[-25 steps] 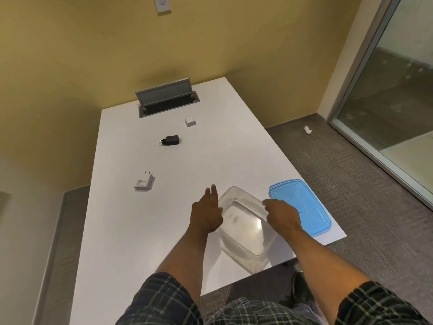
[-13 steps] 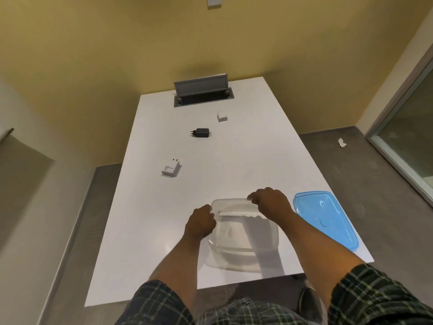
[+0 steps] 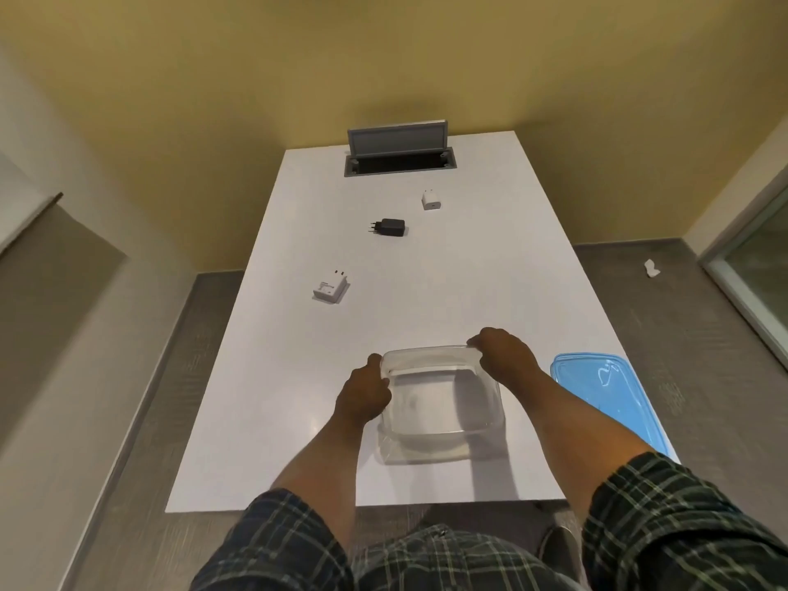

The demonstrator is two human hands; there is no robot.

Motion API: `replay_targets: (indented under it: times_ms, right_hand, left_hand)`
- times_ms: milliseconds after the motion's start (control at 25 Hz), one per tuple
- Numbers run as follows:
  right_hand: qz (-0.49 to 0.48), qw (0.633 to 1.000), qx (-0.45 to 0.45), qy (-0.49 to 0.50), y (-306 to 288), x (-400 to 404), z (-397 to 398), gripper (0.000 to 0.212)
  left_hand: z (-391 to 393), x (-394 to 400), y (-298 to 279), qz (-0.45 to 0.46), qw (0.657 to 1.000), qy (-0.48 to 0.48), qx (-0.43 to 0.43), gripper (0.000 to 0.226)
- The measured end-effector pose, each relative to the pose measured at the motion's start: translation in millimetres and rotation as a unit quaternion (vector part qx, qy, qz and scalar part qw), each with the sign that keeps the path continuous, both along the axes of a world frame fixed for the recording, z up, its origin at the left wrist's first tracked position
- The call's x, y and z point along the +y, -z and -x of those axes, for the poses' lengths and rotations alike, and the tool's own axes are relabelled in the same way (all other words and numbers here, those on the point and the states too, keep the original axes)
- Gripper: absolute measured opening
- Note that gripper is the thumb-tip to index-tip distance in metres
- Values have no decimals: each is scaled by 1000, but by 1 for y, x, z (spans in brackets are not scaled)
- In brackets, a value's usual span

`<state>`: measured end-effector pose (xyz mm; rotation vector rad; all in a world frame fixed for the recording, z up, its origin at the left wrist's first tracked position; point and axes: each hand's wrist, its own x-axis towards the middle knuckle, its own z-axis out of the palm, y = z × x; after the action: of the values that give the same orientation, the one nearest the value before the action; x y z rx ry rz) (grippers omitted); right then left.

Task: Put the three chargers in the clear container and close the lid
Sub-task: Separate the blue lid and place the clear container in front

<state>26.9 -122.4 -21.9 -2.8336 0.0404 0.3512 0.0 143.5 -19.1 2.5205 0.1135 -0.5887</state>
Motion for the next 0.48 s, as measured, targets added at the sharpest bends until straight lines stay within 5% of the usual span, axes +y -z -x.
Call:
replay_targets:
  times_ms: [480]
  right_hand:
    - [29, 999, 16, -25, 16, 2, 3, 58]
  left_hand:
    - [-6, 6, 6, 33, 997, 17, 63, 55]
